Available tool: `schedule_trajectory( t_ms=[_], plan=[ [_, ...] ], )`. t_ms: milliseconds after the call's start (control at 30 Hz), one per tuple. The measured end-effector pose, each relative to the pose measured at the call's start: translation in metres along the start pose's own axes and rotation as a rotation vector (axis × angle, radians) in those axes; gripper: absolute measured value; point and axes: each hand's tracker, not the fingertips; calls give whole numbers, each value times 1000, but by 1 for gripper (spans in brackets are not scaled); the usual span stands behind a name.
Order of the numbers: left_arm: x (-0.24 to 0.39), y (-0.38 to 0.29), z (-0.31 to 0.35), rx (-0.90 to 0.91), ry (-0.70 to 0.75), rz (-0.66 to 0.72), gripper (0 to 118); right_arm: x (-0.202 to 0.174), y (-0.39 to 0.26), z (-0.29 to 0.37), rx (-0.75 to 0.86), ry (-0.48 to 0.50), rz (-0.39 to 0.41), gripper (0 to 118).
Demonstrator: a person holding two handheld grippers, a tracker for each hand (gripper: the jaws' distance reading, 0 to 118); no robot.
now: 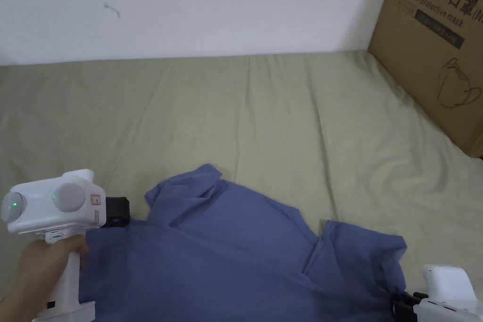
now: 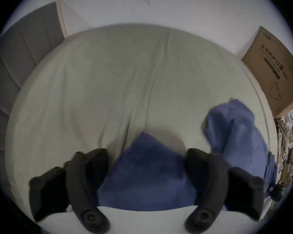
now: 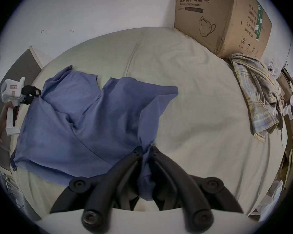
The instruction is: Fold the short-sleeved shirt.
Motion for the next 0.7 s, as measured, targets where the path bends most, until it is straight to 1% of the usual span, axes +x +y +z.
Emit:
schedule_trajectory(
  t_ms=[33,67,100,133,167,200,233,300,400,500,600,700],
  plan=[
    [3,-6,4,92,7,-38,91,0,0,-2,-6,-1,-1,6],
    [5,-4,8,77,19,-39,88,0,-1,-3,-10,-2,-2,6],
    [8,-3,14,96,18,-34,88,0,0,-3,-12,-1,-3,6],
    [12,-3,17,162,65,-60,74,0,0,-3,-12,-1,-4,6],
    [13,-6,19,176,112,-99,48,0,0,-2,-11,4,-10,6],
    [17,-6,16,162,143,-115,8,2,-1,0,-6,22,-26,6],
    [18,-4,13,133,106,-101,3,2,-1,3,-7,59,-58,6],
    [19,-3,20,131,122,-106,3,2,0,5,0,36,-59,6],
    [14,0,48,136,78,-122,3,1,4,9,1,37,-66,6],
    [7,-1,88,181,50,-120,3,-4,13,22,31,42,-58,6],
    [4,1,132,230,56,-142,3,-8,30,41,82,51,-20,6],
    [2,4,183,316,97,-174,3,-14,61,69,163,90,-37,6]
  ],
)
